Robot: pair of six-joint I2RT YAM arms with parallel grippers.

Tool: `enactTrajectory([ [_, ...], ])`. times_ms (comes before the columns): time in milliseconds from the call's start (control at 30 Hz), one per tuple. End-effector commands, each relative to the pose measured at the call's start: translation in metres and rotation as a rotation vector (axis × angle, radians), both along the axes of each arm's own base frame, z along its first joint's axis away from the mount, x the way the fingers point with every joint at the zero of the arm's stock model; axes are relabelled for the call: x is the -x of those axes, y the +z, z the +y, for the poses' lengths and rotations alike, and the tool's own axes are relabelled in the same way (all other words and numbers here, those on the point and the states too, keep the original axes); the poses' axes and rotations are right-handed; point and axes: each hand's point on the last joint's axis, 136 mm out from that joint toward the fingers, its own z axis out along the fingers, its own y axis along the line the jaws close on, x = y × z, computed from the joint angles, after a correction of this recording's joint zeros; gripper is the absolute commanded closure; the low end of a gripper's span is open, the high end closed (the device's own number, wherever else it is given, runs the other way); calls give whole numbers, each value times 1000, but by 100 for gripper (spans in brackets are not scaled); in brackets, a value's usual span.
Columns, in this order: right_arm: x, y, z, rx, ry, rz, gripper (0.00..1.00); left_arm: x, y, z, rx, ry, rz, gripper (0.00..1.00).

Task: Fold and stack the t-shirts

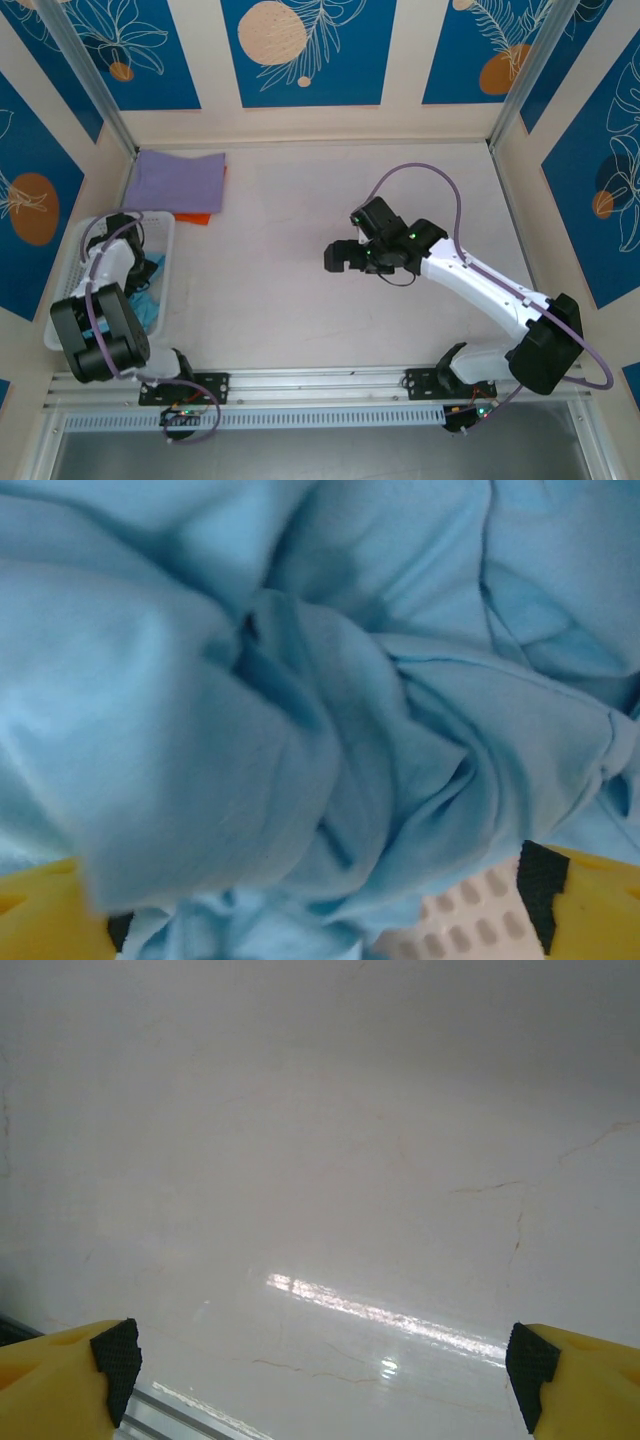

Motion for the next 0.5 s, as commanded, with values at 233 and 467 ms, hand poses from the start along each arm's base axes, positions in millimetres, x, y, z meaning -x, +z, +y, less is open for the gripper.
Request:
enactTrajectory([
  [233, 10, 10, 0, 24, 20, 10, 4, -57, -18, 10, 117, -128, -133, 54],
  [467, 7, 17, 0, 34, -1, -6, 4, -66, 21, 22, 32, -145, -197, 100],
])
